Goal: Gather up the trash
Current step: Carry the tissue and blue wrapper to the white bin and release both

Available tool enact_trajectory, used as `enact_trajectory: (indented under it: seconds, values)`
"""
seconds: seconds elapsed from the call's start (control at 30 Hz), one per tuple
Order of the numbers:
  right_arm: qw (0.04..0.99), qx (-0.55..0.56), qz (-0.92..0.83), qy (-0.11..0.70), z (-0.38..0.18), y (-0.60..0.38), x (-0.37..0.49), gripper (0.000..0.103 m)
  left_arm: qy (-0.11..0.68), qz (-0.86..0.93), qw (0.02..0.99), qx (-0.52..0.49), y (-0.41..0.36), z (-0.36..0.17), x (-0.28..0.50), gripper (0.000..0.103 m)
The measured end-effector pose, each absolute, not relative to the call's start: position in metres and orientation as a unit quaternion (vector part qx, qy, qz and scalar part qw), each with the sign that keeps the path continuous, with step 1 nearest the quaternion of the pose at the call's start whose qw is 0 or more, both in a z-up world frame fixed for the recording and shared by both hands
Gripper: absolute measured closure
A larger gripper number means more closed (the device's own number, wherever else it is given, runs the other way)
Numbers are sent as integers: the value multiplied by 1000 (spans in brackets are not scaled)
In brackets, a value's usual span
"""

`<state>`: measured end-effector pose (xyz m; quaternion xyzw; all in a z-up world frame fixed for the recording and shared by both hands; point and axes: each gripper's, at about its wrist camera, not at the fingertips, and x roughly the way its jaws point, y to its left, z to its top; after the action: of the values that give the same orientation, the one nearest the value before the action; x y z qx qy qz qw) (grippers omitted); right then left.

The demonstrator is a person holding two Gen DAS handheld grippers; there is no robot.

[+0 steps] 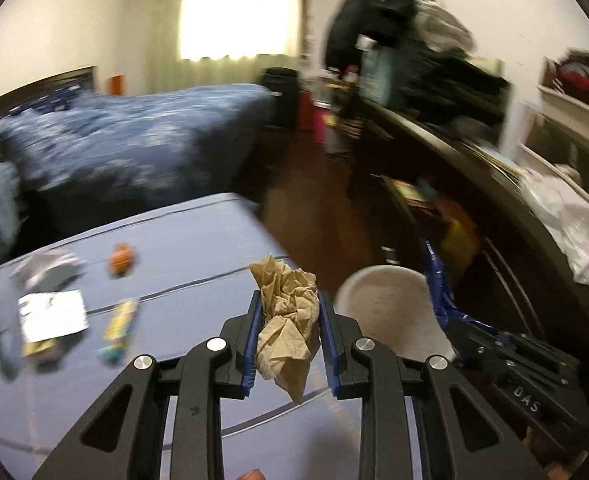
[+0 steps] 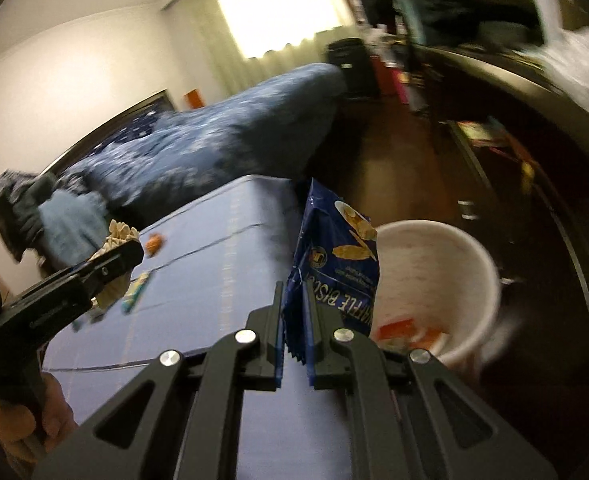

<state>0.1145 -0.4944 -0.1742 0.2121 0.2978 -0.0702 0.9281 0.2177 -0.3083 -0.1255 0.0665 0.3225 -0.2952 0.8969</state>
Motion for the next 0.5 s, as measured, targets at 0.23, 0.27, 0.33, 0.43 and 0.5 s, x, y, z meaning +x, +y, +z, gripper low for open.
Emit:
enact_trajectory:
  seconds: [0.23,0.27,0.33,0.43,0.5]
  values:
    - [908,264,-107,308,-211,-566,109,93,337,-376,858,93,-395,-150,231,77]
    - [904,274,-107,310,-218,-575,112,93,337,-387,853,99,-409,-155,234,76]
    - [899,283,-108,316,-228,-586,118,93,337,-394,847,113,-428,-162,238,76]
    - [893,287,-106,329,-243,-597,131,91,359,-402,834,120,-448,-176,249,75]
    - [891,294,-98,331,-252,-602,137,90,376,-404,826,113,-455,-183,257,51]
